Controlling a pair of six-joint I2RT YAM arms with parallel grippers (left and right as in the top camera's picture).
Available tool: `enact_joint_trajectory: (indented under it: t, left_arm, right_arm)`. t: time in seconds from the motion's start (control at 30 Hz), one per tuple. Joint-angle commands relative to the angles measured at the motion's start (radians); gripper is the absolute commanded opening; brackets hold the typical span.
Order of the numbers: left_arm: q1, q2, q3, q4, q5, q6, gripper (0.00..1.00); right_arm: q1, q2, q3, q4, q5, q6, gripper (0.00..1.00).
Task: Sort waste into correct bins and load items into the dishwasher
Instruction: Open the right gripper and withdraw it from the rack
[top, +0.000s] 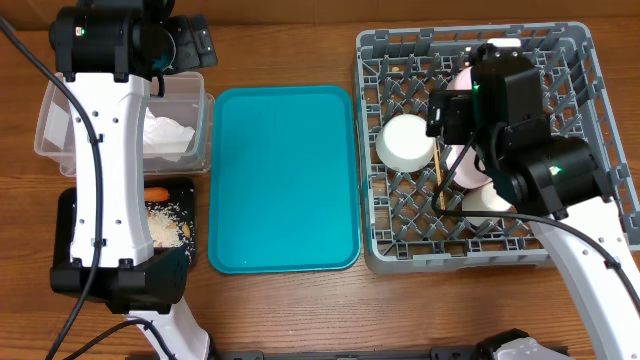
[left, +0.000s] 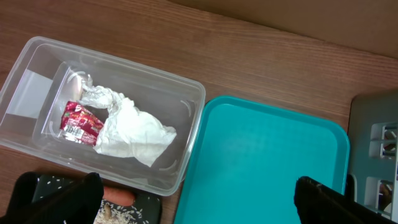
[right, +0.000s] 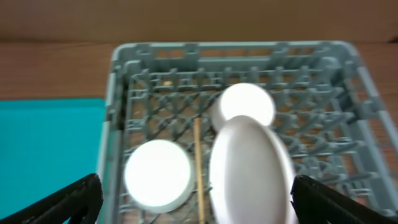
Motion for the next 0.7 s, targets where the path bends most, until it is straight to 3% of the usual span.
enact_joint_trajectory:
  t: [0.0,0.43,0.67]
  left_arm:
    - [-0.001,-0.013,0.014,0.0,-0.01,-0.018,1.0]
    - [-0.001,-0.013,0.014,0.0,-0.01,-0.018,1.0]
    - [-0.001,-0.013,0.014,0.0,-0.01,-0.018,1.0]
  right_arm:
    - [-0.002,0.007,0.015,0.003,-0.071,0.007,1.0]
    - [-0.002,0.006,0.014,-0.002,-0.075,0.007,1.0]
    - [-0.002,-0.103,0.014,0.109,-0.076,0.007,1.0]
